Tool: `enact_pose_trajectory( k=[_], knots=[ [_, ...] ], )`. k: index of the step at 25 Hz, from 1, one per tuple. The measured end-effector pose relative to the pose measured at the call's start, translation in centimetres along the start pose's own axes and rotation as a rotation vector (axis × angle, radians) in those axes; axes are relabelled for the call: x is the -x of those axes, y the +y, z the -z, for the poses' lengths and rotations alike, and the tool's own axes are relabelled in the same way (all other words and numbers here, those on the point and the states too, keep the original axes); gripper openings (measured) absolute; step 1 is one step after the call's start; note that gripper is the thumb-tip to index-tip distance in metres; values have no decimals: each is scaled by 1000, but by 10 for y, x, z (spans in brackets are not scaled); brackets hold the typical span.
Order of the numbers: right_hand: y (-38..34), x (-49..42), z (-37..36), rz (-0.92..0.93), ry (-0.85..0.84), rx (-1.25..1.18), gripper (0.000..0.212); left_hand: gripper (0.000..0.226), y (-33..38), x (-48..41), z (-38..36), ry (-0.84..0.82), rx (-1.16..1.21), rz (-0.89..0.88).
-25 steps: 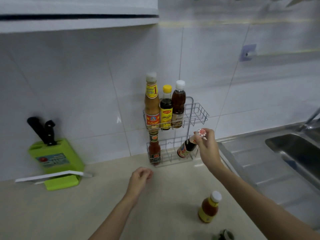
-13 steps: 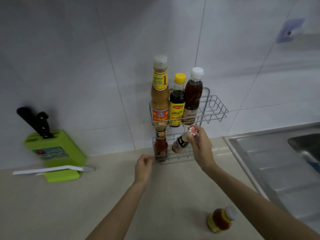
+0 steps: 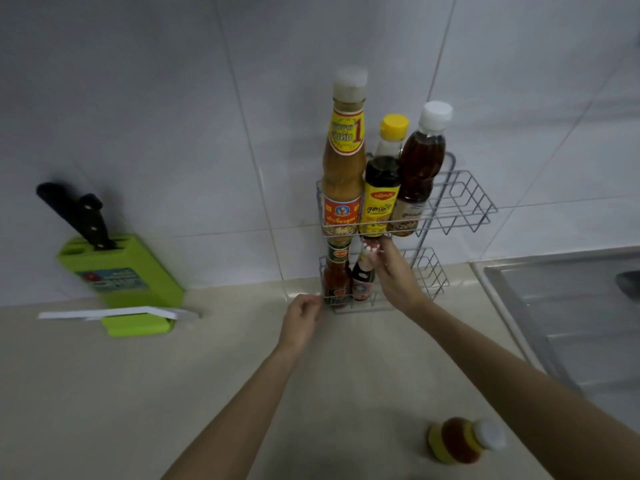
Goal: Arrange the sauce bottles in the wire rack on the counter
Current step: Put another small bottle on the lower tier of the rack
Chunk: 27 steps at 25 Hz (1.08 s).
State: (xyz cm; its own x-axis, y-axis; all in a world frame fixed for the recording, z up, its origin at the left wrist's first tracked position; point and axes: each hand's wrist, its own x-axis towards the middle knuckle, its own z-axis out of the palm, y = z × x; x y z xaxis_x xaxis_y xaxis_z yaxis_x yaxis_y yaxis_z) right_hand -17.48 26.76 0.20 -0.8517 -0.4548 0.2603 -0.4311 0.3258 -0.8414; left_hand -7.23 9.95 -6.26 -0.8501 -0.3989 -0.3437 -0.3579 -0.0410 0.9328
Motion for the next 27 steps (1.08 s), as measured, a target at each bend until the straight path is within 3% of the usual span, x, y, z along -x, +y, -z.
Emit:
enact_pose_trajectory(
  k=[3, 6, 10, 14, 17, 23, 27],
  knots=[
    [-3, -1, 6, 5, -70, -47, 40, 45, 5, -4, -10, -106, 91, 55],
    [0, -6, 21, -46, -153, -91, 45, 57, 5, -7, -17, -147, 86, 43],
    [4, -9, 33, -148, -240, -187, 44, 60, 0, -9, -16, -128, 51, 41],
    [-1, -6, 27, -88, -282, -101, 43, 63, -1, -11, -16, -98, 13, 42],
    [2, -9, 30, -39, -265, 32, 46, 63, -1, -10, -17, -100, -20, 42],
    [17, 2, 28, -215, -241, -75, 65, 60, 10, -8, -13, -161, -103, 33],
    [19, 18, 48, -237, -222, 10, 58, 51, 4, 7, -7, -206, -152, -30]
  ],
)
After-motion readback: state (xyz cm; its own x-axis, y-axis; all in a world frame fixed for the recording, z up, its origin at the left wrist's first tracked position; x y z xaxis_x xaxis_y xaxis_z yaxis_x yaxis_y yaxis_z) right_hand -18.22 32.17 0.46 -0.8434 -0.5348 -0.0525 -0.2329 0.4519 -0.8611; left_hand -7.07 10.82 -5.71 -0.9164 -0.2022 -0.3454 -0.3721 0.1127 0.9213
